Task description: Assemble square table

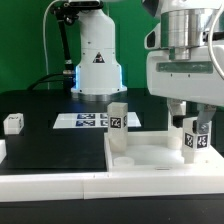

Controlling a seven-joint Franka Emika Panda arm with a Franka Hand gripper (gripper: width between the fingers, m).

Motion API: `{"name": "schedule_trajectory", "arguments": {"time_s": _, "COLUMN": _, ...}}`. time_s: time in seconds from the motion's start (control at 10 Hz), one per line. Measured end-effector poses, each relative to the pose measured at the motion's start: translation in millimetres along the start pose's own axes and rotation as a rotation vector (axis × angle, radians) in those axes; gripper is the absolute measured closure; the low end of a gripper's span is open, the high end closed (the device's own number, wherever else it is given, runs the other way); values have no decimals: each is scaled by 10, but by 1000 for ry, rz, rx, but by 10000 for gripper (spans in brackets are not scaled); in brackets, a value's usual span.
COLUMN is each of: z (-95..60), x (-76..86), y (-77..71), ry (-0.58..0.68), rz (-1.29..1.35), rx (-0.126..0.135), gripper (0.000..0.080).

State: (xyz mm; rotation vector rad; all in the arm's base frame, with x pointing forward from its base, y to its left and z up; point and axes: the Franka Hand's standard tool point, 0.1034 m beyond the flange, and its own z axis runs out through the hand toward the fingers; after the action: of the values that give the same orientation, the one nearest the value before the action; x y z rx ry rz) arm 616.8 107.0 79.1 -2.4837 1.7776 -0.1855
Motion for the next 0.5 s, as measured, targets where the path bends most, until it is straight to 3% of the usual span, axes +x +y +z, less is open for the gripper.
{"name": "schedule_trajectory", "arguments": {"time_s": 0.1, "z": -1, "x": 0, "y": -1, "ry": 0, "rz": -39, "rx": 1, "gripper": 285}}
{"name": "schedule_trajectory", "arguments": {"time_s": 0.2, "z": -4, "x": -8, "y": -8, "ry": 0, "rz": -91, "rx": 4, "gripper": 178}}
{"name": "schedule_trajectory", "arguments": {"time_s": 0.5, "z": 1, "x": -121, "y": -22, "ry": -4, "rz": -404, "rx": 14, "gripper": 151}}
